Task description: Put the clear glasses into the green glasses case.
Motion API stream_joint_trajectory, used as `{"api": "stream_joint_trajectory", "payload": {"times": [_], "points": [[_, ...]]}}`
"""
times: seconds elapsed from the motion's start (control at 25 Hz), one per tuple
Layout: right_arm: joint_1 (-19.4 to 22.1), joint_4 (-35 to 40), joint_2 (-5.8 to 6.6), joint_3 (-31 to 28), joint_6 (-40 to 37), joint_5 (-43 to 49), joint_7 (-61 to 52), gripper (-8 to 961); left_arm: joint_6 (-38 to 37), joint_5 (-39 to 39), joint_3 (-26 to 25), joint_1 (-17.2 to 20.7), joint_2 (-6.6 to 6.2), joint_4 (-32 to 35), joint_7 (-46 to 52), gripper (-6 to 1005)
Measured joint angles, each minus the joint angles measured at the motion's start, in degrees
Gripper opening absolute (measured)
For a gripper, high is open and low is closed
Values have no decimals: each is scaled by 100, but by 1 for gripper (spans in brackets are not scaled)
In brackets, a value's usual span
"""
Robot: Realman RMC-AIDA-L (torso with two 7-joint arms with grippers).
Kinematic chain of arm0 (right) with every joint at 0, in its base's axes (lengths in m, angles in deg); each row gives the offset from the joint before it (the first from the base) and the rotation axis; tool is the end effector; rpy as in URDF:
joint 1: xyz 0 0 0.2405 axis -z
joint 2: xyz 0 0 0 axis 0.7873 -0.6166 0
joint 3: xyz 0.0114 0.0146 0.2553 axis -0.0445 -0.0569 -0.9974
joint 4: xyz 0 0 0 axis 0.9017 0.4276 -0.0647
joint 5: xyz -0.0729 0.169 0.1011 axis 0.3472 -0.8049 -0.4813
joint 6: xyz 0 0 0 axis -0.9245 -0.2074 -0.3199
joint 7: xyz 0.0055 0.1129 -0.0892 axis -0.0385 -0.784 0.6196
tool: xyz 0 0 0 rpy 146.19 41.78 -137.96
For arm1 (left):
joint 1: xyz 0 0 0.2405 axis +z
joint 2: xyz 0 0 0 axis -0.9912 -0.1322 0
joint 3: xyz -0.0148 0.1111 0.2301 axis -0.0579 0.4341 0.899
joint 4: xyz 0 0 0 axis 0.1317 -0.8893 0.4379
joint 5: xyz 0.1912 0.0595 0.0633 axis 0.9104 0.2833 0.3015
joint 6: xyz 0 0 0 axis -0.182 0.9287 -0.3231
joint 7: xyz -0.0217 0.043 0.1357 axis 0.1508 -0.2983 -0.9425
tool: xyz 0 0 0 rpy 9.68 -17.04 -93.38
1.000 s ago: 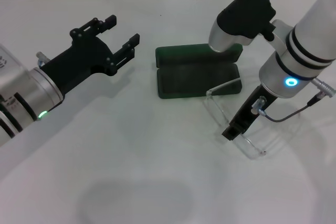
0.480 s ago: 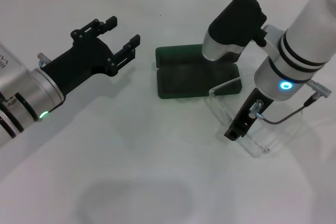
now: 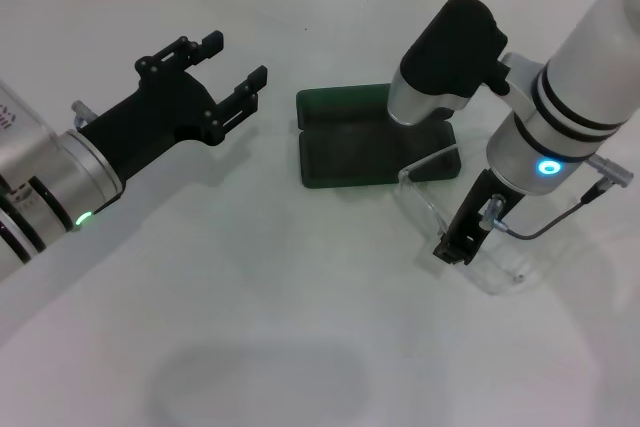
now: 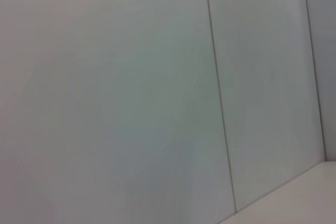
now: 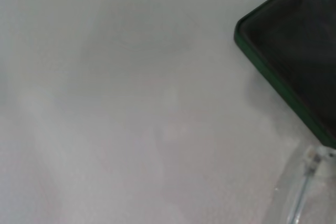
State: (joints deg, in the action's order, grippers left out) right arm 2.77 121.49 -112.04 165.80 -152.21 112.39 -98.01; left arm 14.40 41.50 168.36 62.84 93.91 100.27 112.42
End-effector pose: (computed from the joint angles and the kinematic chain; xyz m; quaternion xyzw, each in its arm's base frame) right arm 0.1319 0.3557 -0.0749 -0.9356 0.2333 -0.2461 0.0985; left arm -0.2692 0.3356 -0.0325 -0.8601 -0.1093 -0.3039 0.3949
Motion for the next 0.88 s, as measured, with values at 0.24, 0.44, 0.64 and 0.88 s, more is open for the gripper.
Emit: {"api": "stream_joint_trajectory", "payload": {"times": [0.24, 0.44, 0.64, 0.88], "points": [[255, 230, 24, -125, 0, 22, 382, 128, 0, -14, 0, 9, 7, -19, 4, 633], [814, 832, 45, -777, -148, -28, 984, 129, -2, -30, 1, 55, 8, -19, 24, 633], [1560, 1353, 41, -1818, -343, -658, 2061, 127, -608, -192, -29, 68, -6, -248, 57, 633], [2323, 1085, 8, -2895, -440, -2260, 4273, 125, -1493, -519, -49, 72, -29, -614, 12, 632]]}}
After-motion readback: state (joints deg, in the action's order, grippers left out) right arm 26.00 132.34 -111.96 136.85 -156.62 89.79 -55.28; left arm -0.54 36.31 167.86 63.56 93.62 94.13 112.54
